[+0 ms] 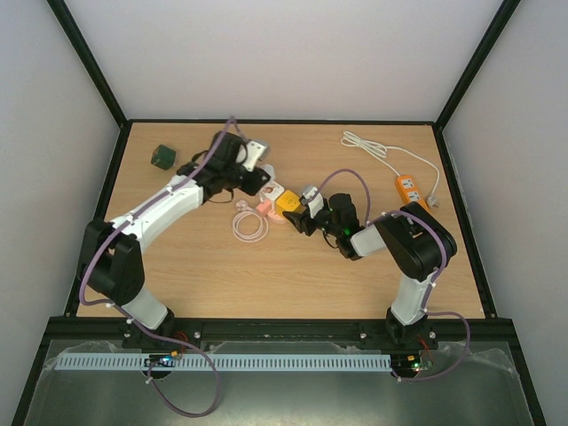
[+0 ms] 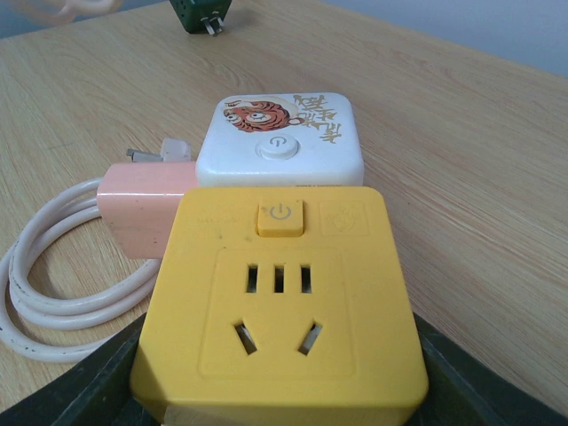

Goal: Pull the plug off the socket

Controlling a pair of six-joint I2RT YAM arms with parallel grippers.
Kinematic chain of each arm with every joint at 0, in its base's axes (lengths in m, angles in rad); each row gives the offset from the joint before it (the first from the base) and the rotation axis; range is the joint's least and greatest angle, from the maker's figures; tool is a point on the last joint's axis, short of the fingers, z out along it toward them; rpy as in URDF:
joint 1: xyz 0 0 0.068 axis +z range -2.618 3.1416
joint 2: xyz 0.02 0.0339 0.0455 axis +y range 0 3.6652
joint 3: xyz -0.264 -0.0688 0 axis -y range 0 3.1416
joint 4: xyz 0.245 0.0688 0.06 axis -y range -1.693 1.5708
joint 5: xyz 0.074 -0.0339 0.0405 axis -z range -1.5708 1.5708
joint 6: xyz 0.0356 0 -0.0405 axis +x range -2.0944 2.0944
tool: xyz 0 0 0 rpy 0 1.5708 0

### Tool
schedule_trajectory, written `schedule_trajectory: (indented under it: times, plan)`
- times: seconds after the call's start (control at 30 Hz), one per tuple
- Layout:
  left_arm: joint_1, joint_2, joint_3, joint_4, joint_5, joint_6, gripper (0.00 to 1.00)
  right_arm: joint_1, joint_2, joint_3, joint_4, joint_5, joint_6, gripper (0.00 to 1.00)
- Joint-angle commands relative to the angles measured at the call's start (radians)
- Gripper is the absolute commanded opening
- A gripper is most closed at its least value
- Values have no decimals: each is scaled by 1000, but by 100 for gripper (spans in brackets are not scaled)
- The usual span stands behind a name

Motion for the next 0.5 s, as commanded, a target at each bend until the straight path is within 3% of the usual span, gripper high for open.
schedule_trajectory:
  times: [0.0, 0.47]
  plan:
    - [154, -48, -18, -2, 91, 29, 20, -1, 30, 9, -28, 22, 13, 21]
    - [604, 55, -95, 58, 253, 72, 18, 0, 33, 14, -36, 19, 10, 21]
